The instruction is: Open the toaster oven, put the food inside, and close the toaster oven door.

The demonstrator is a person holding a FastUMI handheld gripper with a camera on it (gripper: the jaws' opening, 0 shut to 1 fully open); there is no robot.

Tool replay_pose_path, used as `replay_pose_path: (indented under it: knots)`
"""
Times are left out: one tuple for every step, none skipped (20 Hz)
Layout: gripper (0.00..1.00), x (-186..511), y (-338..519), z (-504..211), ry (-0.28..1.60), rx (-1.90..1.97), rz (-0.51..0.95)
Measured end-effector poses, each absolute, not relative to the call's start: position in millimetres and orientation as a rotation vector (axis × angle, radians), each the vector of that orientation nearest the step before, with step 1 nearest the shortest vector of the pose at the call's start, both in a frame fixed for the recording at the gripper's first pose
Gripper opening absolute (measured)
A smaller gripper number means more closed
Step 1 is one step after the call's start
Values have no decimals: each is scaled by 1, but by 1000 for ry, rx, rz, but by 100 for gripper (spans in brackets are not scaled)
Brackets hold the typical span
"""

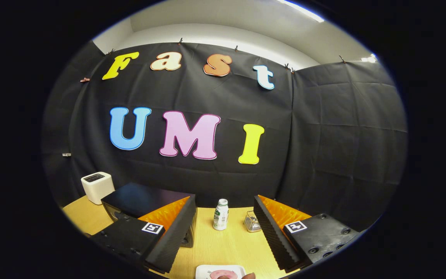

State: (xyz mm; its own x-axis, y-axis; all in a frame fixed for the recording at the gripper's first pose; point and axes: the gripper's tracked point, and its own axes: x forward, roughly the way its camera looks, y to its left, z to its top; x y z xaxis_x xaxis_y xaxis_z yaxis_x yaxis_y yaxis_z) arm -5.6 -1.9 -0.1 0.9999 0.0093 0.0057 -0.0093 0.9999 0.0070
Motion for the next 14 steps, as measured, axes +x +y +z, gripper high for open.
replay_pose_path:
  knots:
    - [98, -7, -2, 1, -13, 6, 10]
    - [98, -9, 0, 3, -20, 2, 13]
    - [98, -10, 1, 3, -25, -5, 12]
    - [98, -12, 5, 5, -30, -15, 16]
    - [98, -15, 15, 7, -34, -23, 25]
    - [98, -16, 27, 8, -36, -30, 37]
    - [98, -18, 41, 8, -36, -43, 50]
    - [98, -16, 54, 7, -38, -56, 68]
    - [98, -17, 70, 6, -42, -63, 89]
    - [98, -16, 88, 3, -38, -61, 113]
    - [98, -16, 103, -1, -30, -55, 131]
    - [98, -15, 119, -7, -16, -38, 150]
    - [98, -14, 135, -13, 1, -15, 165]
    - [98, -13, 151, -20, 20, 10, 180]
